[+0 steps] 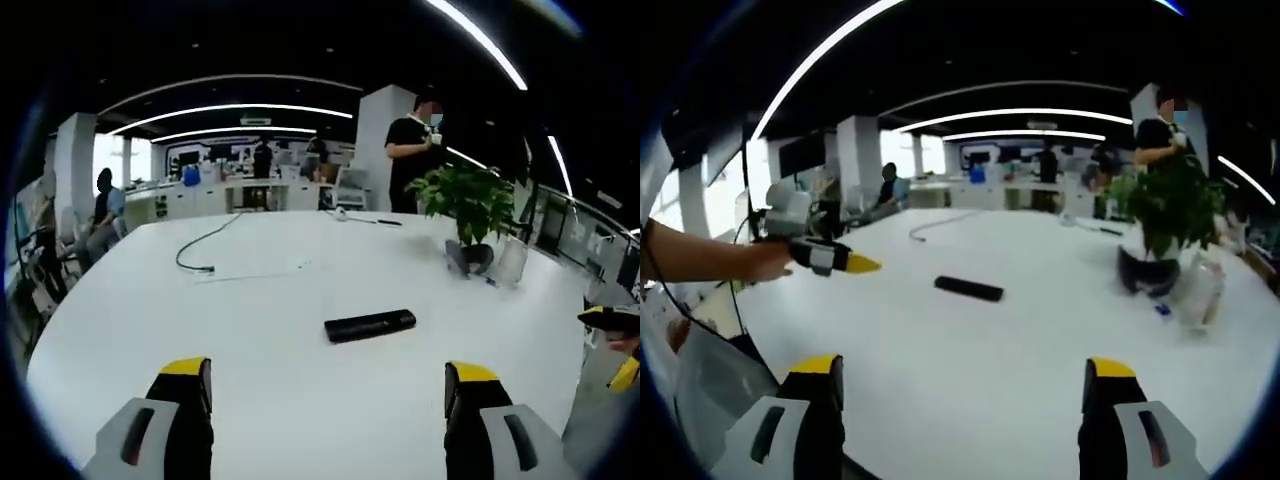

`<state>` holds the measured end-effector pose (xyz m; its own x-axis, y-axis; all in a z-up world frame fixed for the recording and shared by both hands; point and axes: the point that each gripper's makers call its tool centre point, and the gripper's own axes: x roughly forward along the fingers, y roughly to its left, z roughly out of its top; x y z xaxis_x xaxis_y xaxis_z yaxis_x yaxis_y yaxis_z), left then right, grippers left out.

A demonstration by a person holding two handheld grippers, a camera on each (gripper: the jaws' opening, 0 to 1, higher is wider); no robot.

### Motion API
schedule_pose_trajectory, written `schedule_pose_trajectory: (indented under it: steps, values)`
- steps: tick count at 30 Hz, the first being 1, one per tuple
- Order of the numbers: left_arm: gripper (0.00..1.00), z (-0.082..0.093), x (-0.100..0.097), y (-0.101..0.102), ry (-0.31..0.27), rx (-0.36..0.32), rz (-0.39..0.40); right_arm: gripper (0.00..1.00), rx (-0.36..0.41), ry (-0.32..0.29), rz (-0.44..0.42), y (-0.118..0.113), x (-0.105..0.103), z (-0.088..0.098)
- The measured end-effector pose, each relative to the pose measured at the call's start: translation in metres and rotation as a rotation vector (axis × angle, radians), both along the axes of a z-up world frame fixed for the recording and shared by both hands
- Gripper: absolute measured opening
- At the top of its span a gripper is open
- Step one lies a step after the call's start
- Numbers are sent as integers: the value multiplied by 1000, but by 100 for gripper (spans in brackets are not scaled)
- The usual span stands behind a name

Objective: Press the specified remote control buttons in sequence, fully releasing each button before pressing the next.

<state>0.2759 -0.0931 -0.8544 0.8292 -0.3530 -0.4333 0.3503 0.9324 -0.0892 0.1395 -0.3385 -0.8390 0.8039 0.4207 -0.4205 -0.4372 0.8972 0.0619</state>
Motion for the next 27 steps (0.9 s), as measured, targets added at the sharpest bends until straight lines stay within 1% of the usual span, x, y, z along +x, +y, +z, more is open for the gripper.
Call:
schedule_pose_trajectory:
  steps: [4, 7, 8, 9, 10, 14, 16, 19, 21, 23, 25, 27]
  values:
    - [100, 9, -16, 4, -35, 15, 1, 99, 2, -7, 1, 0, -1, 2]
    - [100, 17, -29, 2, -55, -3, -16, 99, 12, -7, -5, -1, -2, 2]
    - [100, 20, -34, 3, -67, -15, -15, 99, 13, -7, -6, -1, -2, 2]
    - [100, 22, -36, 3, -75, -20, -14, 99, 17, -8, -7, -1, -2, 3]
    - [100, 25, -43, 4, -87, -25, -7, 99, 19, -9, -7, -1, -2, 3]
    - [100, 27, -61, 13, -103, -11, 26, 99, 17, -15, -13, -1, -3, 4]
    - [100, 27, -68, 16, -102, -7, 31, 99, 19, -12, -15, -2, -3, 3]
    - [100, 27, -82, 23, -107, 28, 48, 99, 26, -8, -15, -1, -3, 2]
    - [100, 28, -91, 27, -121, 29, 69, 99, 28, -4, -13, -1, -3, 1]
    - [100, 29, -100, 32, -123, 27, 91, 99, 27, -2, -11, 0, -4, 1]
    - [100, 30, -104, 36, -123, 33, 102, 99, 25, 1, -8, 0, -4, 0]
    - [100, 34, -108, 42, -141, 46, 121, 99, 19, 3, -2, 1, -4, 0]
